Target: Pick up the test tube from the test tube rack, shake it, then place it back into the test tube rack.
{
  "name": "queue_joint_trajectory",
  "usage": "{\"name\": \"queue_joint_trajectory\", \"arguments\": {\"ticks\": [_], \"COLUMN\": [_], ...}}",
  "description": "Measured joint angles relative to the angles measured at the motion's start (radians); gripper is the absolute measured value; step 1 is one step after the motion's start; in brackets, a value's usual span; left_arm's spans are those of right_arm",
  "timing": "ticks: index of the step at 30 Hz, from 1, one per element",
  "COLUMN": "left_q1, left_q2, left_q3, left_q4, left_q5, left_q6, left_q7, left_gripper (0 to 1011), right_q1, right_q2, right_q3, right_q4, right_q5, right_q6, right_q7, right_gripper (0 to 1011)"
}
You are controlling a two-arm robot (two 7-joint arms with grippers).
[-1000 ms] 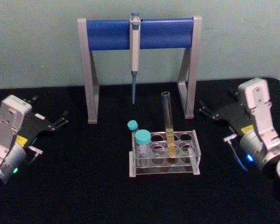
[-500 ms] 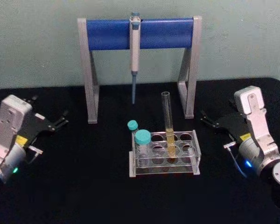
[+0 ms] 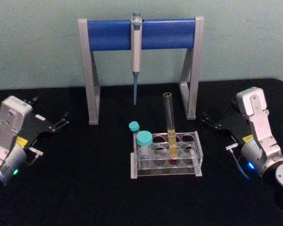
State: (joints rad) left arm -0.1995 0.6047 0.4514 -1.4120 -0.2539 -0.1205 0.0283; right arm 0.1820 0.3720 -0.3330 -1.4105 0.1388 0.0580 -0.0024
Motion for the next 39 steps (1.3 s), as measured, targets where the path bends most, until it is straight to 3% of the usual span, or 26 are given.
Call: {"name": "queue_joint_trajectory", "arguments": {"ticks": [39], "left_q1": [0.0], "left_q2": [0.0], "left_q3": [0.0], "left_q4": [0.0], "left_q5": [0.0], "left_q6": [0.0], "left_q7": [0.0], "left_gripper": [1001], "right_q1": [0.0], "right_q2": [0.001], "right_q3": [-0.001], "right_q4": [-0.001], "right_q5": [-0.001], "right_q6": [-0.001], "right_q7": [-0.001], "right_gripper": [1000]}}
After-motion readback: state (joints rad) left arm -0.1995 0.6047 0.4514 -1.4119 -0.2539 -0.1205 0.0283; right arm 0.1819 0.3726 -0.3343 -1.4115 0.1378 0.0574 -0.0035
